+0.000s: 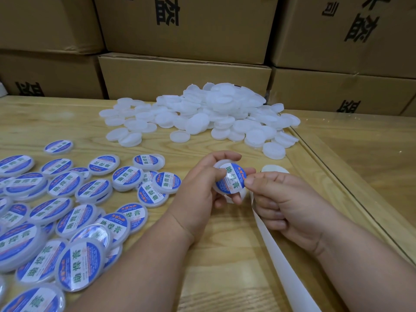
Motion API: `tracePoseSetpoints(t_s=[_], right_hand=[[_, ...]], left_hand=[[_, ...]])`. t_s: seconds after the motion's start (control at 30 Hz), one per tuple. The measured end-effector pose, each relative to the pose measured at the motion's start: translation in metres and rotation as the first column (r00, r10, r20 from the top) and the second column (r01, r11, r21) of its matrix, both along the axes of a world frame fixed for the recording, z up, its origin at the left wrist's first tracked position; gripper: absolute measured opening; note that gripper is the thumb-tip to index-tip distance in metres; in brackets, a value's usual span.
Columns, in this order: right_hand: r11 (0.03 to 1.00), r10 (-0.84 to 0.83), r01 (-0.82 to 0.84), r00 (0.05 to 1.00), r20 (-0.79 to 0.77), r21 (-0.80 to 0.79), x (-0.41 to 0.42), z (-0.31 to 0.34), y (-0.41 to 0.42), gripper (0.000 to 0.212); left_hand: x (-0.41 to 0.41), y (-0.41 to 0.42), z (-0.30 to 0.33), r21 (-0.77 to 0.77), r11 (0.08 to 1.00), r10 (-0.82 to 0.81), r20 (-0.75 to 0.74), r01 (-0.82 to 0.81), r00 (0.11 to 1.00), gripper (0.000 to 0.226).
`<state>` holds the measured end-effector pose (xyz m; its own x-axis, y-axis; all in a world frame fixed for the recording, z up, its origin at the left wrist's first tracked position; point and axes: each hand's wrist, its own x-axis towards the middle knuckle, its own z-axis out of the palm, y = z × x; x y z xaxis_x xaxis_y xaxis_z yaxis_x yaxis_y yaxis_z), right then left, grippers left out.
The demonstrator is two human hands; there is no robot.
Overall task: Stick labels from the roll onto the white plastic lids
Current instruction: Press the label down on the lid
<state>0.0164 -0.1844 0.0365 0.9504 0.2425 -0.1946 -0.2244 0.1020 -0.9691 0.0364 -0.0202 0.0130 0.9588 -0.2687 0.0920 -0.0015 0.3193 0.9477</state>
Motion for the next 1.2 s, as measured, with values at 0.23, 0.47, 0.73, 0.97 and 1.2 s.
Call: tracePoseSetpoints(t_s=[0.23, 0.47, 0.73, 0.97, 1.2], right_hand=[[1.000, 0.005, -0.005, 1.000, 0.001, 0.002, 0.001, 0.000, 0.000, 0.036], [1.000, 0.004, -0.004, 1.000, 0.004, 0.008, 0.002, -0.002, 0.000, 0.033], [1.000, 0.010, -0.010, 1.000, 0.003, 0.011, 0.001, -0.002, -0.001, 0.024], [1.000, -0.025, 0.025, 1.000, 0.000, 0.001, 0.002, -0.003, -0.002, 0.016], [0.997, -0.033, 0.030, 0.999, 0.038, 0.066, 0.002, -0.001, -0.007, 0.032]], left_hand=[[-0.002, 0.000, 0.001, -0.004, 1.000, -0.002, 0.004, 0.002, 1.000, 0.032], [-0.005, 0.000, 0.003, 0.019, 1.000, 0.008, 0.027, -0.009, 1.000, 0.029], [-0.005, -0.004, 0.002, 0.121, 0.990, 0.065, 0.095, -0.077, 0.993, 0.024], [0.000, -0.004, -0.006, 0.151, 0.981, 0.104, 0.137, -0.124, 0.985, 0.020], [0.004, 0.001, -0.010, 0.134, 0.971, 0.180, 0.141, -0.199, 0.974, 0.031]])
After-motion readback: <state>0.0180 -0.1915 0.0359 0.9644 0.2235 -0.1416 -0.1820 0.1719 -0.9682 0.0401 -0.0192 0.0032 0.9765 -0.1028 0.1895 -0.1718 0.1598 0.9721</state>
